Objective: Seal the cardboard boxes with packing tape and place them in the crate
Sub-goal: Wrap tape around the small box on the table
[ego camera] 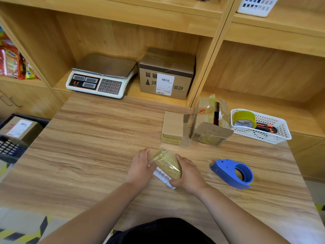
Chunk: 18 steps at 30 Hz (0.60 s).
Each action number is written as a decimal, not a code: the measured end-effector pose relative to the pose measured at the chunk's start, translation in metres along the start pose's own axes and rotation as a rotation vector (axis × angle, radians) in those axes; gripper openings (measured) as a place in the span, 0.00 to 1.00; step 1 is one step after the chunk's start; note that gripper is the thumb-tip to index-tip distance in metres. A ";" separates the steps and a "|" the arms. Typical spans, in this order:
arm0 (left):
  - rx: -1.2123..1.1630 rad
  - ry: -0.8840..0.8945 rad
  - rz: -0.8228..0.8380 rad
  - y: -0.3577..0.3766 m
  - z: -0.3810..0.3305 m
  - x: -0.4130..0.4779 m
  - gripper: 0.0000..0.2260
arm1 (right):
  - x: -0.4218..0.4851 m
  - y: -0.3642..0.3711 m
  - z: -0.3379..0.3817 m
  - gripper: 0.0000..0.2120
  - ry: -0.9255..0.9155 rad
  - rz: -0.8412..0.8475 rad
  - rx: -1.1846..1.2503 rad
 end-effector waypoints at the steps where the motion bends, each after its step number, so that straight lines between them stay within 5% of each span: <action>1: 0.000 -0.001 0.018 0.001 -0.001 0.004 0.27 | 0.000 0.000 0.000 0.48 -0.028 0.037 0.024; 4: 0.037 -0.038 0.115 0.008 -0.003 0.014 0.25 | 0.002 0.003 -0.002 0.48 -0.034 0.076 0.101; 10: 0.003 -0.160 0.293 0.026 -0.001 0.022 0.25 | -0.004 0.012 -0.018 0.37 0.228 -0.106 0.328; 14: -0.023 -0.235 0.226 0.033 0.003 0.020 0.14 | -0.005 0.013 -0.017 0.19 0.242 -0.198 0.294; 18: 0.004 -0.201 0.154 0.033 0.002 0.020 0.14 | -0.003 0.013 -0.014 0.12 0.226 -0.238 0.291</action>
Point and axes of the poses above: each hand's wrist, its own x-axis towards the middle knuckle, its own y-axis out of the palm, z = x × y, the point moved 5 cm from there along x, towards the middle knuckle, and after that the axes turned 11 degrees about -z, right-handed, at the moved point
